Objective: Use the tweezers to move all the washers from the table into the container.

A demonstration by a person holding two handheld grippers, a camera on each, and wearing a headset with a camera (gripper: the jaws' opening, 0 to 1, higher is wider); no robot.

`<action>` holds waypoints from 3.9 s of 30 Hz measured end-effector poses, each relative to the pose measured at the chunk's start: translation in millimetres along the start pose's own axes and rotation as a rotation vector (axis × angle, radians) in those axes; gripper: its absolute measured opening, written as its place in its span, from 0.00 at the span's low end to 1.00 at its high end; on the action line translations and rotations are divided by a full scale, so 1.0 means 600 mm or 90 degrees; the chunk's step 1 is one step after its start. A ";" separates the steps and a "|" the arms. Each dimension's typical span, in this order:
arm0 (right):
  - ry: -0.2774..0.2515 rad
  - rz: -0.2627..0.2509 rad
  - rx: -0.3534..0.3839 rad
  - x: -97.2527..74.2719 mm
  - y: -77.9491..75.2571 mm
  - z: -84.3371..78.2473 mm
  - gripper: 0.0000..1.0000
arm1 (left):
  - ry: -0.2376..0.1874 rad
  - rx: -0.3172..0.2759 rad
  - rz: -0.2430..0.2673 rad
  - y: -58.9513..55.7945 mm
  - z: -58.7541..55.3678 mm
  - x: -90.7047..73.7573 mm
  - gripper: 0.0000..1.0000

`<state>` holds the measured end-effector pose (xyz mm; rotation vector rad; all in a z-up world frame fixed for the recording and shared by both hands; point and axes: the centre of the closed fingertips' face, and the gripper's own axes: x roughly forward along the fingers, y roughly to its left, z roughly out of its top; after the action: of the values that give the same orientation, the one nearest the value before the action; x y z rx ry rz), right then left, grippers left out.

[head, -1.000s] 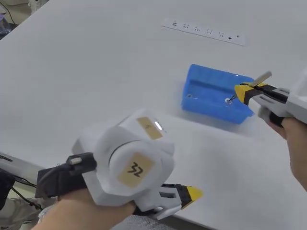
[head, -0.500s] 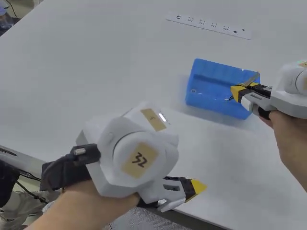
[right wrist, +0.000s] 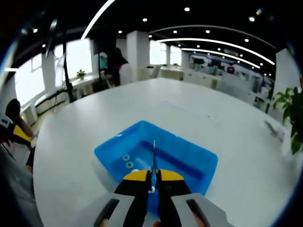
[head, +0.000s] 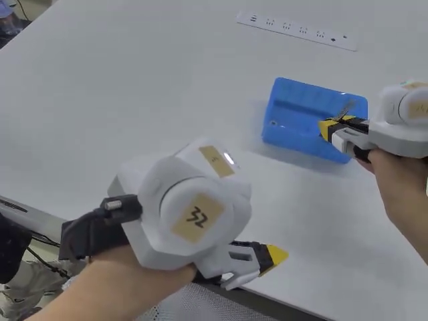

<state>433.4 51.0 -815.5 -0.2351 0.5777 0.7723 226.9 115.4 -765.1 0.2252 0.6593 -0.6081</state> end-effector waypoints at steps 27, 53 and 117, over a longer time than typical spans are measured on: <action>-0.062 0.161 -0.086 -0.155 0.155 0.034 0.03 | -0.130 0.042 -0.090 -0.012 0.114 -0.020 0.46; 0.048 0.348 -0.303 -0.227 0.297 -0.074 0.03 | -0.123 0.248 -0.264 -0.103 0.106 -0.027 0.05; 0.035 0.099 0.011 -0.263 0.161 -0.101 0.26 | 0.123 0.350 -0.263 0.018 -0.060 0.171 0.20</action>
<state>249.6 1.1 -774.6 -0.1973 0.6595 0.9136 279.5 91.2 -857.7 0.6772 0.7196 -1.1739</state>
